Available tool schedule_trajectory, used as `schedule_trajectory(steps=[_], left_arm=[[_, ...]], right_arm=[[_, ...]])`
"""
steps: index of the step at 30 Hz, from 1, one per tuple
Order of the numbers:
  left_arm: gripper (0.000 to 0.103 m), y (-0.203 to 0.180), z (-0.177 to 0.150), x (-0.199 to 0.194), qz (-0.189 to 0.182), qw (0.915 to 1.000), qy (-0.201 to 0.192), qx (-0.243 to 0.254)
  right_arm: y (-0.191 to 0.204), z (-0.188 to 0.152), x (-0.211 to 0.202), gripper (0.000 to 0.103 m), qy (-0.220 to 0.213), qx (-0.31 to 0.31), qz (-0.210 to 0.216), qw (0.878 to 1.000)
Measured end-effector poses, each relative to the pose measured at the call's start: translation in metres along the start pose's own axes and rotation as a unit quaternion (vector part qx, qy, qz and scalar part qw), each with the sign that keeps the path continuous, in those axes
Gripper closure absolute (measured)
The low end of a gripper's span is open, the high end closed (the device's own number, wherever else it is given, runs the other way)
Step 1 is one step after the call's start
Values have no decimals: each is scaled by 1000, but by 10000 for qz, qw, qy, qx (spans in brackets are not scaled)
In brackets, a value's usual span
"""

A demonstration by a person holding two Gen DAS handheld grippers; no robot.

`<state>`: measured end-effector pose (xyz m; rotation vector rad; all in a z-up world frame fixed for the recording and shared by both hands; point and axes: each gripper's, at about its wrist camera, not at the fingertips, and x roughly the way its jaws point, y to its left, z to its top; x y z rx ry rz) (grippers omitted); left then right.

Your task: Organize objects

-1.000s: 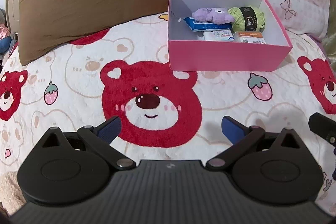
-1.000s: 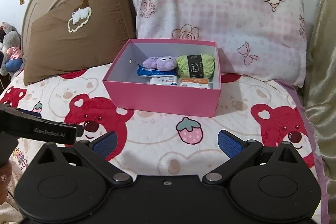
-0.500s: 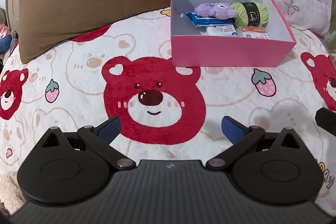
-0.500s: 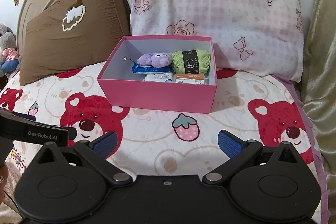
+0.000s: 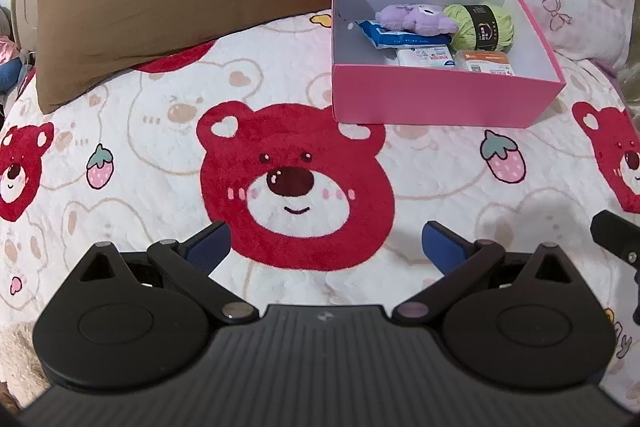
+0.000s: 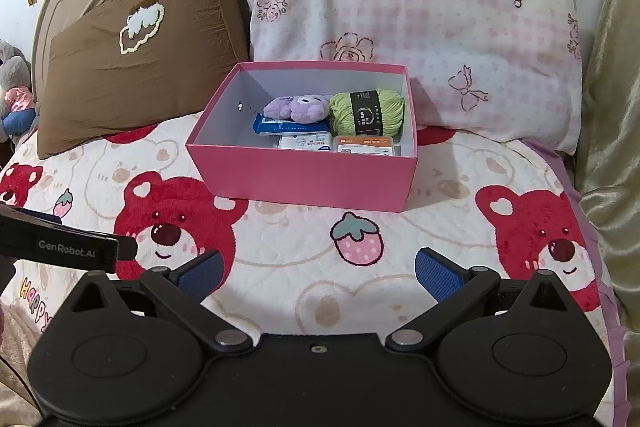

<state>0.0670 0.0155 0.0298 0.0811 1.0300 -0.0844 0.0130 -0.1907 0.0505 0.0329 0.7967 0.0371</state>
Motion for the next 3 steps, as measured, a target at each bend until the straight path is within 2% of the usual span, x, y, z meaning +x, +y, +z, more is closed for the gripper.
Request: schedule_trajectory(steps=[3], left_arm=[[0,1,0,0,54,10000,20,8]], right_arm=[[0,0,0,0,8,-24,11,10000]])
